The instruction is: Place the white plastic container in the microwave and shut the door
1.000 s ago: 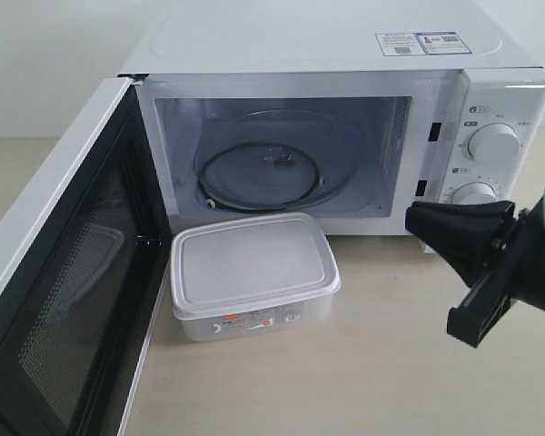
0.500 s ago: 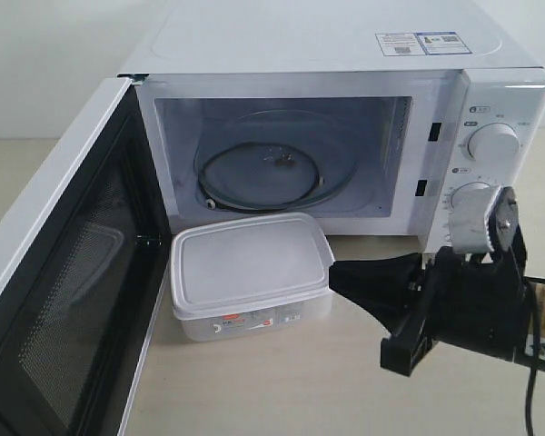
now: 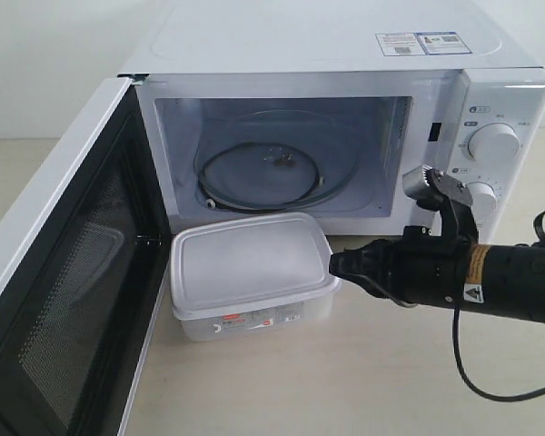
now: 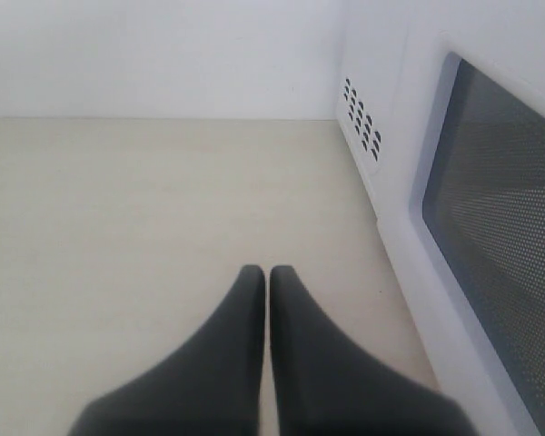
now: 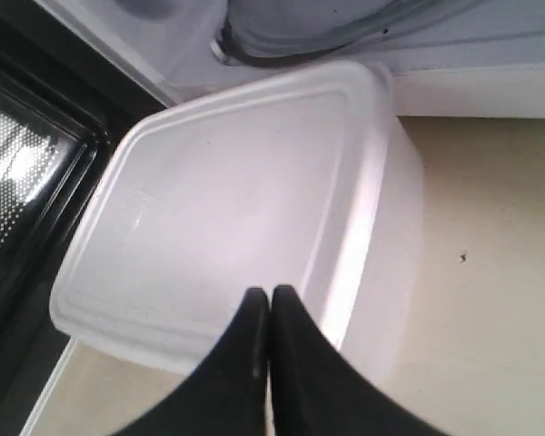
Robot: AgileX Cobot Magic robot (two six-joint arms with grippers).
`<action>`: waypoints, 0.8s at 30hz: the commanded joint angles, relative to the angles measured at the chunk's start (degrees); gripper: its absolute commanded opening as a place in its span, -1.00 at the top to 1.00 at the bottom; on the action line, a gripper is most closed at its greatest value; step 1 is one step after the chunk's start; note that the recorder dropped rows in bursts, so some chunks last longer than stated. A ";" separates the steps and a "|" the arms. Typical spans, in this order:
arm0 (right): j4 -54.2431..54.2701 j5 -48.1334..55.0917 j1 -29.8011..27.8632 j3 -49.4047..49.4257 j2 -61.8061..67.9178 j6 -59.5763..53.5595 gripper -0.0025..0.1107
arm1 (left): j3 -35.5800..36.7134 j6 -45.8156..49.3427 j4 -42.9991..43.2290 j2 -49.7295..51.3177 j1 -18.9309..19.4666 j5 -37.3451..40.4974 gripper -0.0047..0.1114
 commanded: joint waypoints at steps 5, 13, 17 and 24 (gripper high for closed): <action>-4.56 4.81 0.00 -3.95 0.03 9.77 0.63 | 0.20 -0.53 0.11 -0.20 0.10 -0.02 0.84; -4.28 8.66 0.11 -5.41 2.76 12.73 0.17 | 0.20 -0.53 0.11 -0.20 0.10 -0.02 0.84; -4.46 4.54 0.21 -5.88 4.58 14.52 0.18 | 0.20 -0.53 0.11 -0.20 0.10 -0.02 0.84; -7.33 5.42 0.21 -5.88 4.58 14.63 0.96 | 0.20 -0.53 0.11 -0.20 0.10 -0.02 0.84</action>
